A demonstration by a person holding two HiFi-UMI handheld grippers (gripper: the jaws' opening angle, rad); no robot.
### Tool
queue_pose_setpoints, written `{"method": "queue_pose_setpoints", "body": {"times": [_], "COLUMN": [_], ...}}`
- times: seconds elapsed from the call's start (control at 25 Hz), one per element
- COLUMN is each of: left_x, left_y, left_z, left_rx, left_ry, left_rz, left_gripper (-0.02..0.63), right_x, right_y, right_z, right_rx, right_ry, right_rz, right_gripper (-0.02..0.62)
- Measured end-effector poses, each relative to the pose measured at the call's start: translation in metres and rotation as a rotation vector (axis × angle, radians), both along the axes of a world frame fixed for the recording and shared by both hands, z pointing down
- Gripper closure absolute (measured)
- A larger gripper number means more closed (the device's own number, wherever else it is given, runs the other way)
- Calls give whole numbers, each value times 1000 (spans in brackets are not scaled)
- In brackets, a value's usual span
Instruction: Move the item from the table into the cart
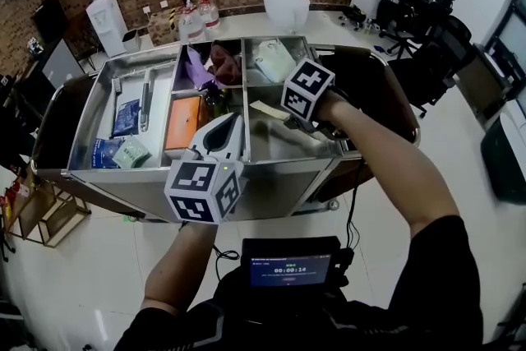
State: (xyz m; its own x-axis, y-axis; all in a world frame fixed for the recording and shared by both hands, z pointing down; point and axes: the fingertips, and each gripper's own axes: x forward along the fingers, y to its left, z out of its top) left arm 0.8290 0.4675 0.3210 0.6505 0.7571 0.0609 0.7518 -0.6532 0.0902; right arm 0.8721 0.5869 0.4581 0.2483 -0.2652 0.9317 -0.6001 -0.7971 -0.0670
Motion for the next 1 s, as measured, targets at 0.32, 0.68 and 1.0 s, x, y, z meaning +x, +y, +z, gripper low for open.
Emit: {"method": "queue_pose_setpoints", "body": {"times": [0.32, 0.68, 1.0], "left_x": [15, 23, 21], "left_y": [-2, -2, -1], "left_z": [7, 13, 15], "left_rx": [10, 16, 12], "left_ry": [-7, -12, -20], "left_rz": [13, 23, 20], "left_gripper": [601, 600, 600], "right_x": [15, 27, 23], "right_y": [7, 8, 0], "right_z": [26, 41, 36], "right_rx": [-55, -80, -77], "right_ry": [-76, -98, -94], "right_rz": [22, 44, 17], "right_gripper": [543, 528, 465]}}
